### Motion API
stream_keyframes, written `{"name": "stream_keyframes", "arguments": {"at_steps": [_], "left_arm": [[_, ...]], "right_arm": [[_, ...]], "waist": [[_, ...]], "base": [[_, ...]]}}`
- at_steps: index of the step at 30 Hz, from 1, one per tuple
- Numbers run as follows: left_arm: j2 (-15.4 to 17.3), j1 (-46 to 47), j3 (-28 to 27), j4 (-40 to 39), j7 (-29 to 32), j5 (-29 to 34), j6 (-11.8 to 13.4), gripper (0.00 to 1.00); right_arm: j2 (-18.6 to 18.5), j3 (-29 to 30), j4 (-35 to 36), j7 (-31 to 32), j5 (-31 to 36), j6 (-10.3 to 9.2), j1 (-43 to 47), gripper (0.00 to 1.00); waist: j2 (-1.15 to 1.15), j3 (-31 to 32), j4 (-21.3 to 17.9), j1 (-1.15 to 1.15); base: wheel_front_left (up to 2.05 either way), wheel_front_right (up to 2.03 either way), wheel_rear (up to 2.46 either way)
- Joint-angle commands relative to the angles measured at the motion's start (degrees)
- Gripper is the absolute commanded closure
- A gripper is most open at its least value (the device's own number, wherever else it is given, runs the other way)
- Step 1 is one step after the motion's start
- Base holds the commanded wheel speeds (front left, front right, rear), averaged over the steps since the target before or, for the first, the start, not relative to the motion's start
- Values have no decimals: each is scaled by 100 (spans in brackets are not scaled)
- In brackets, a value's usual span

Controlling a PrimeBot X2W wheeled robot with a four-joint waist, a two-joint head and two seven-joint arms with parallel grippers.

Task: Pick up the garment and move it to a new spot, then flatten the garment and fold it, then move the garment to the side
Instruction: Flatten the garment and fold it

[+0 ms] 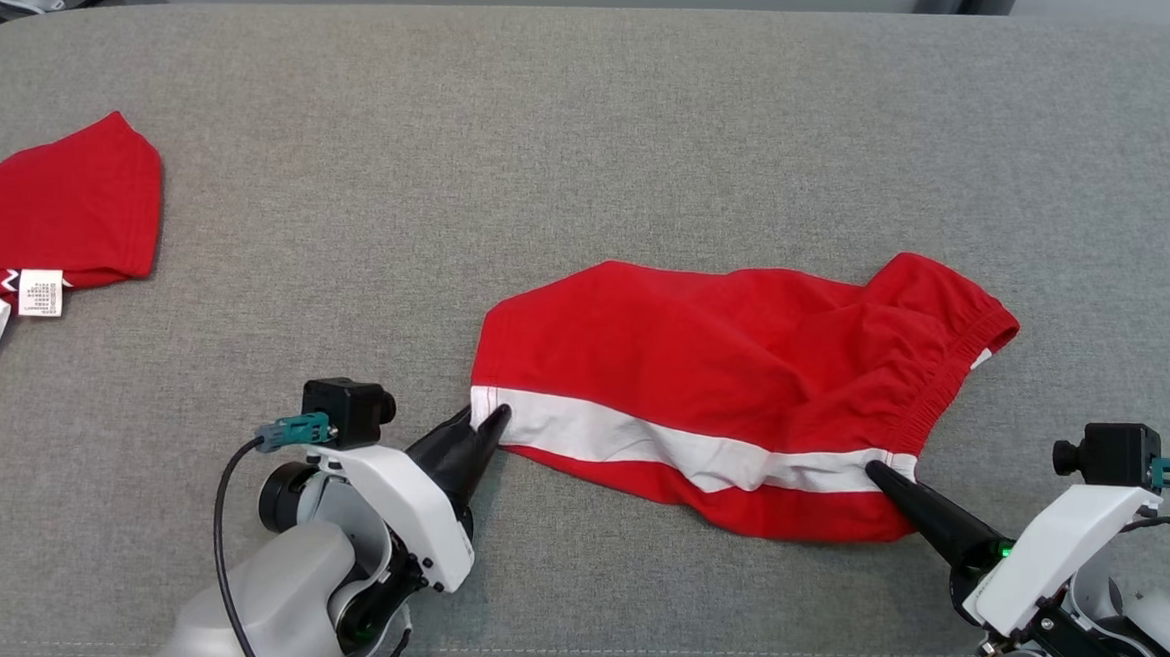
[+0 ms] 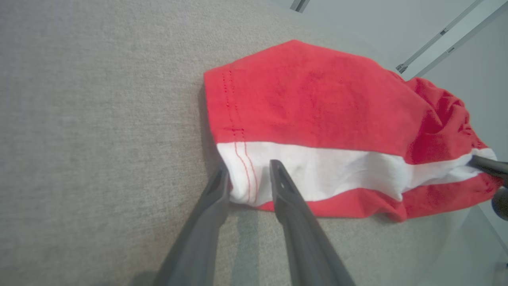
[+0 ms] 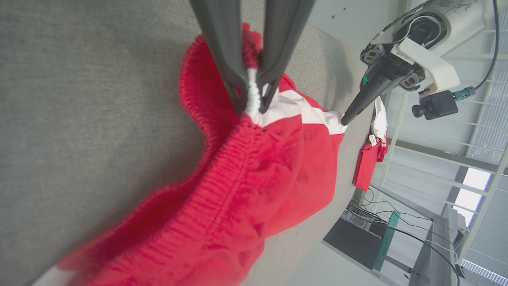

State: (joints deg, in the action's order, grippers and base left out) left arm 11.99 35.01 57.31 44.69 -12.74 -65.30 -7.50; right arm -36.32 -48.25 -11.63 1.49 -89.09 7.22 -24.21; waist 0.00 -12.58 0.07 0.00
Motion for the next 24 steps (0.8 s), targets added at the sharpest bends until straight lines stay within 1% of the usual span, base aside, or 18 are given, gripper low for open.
{"name": "stream_keyframes", "arguments": {"at_steps": [1,2,3,4,8,12,14,16,17,18,19,22,24], "left_arm": [[141,319,-101,-155,-107,-126,1,74],[141,319,-101,-155,-107,-126,1,74],[161,335,-60,-178,-118,-150,1,82],[179,347,-14,-197,-126,-175,1,100],[248,371,175,-350,-119,-374,1,100],[485,516,252,-647,17,-694,1,100],[718,661,240,-952,229,-931,1,100],[1032,845,200,-1383,533,-1222,1,100],[1201,944,137,-1585,695,-1403,1,100],[1526,1175,0,-1963,1004,-1716,1,100],[1662,1283,-87,-2131,1176,-1904,1,100],[1968,1630,-308,-2406,1631,-2303,1,100],[2034,1867,-409,-2365,1871,-2458,1,100]], "right_arm": [[-126,5,121,-7,34,26,-12,100],[-126,5,121,-7,34,26,-12,100],[-127,2,118,-5,34,26,-13,100],[-126,-2,113,-4,34,26,-14,100],[-123,13,111,-12,2,26,-12,100],[-170,155,268,-47,-106,26,-83,100],[-224,243,421,18,-188,26,-180,100],[-291,323,561,170,-287,26,-323,100],[-329,356,610,270,-327,26,-417,100],[-381,416,665,503,-430,26,-621,100],[-391,442,673,647,-507,26,-737,100],[-392,504,519,1119,-728,26,-1154,100],[-347,539,257,1399,-829,26,-1503,100]], "waist": [[0,-5,-1,0],[0,-5,-1,0],[0,-7,-1,0],[0,-8,-3,0],[0,0,-5,0],[0,31,0,0],[0,58,6,0],[0,84,22,0],[0,96,36,0],[0,119,78,0],[0,123,98,0],[0,105,151,0],[0,90,192,0]], "base": [[0,0,0],[0,0,0],[0,0,0],[0,0,0],[0,0,0],[0,0,0],[0,0,0],[0,0,0],[0,0,0],[0,0,0],[0,0,0],[0,0,0],[0,0,0]]}}
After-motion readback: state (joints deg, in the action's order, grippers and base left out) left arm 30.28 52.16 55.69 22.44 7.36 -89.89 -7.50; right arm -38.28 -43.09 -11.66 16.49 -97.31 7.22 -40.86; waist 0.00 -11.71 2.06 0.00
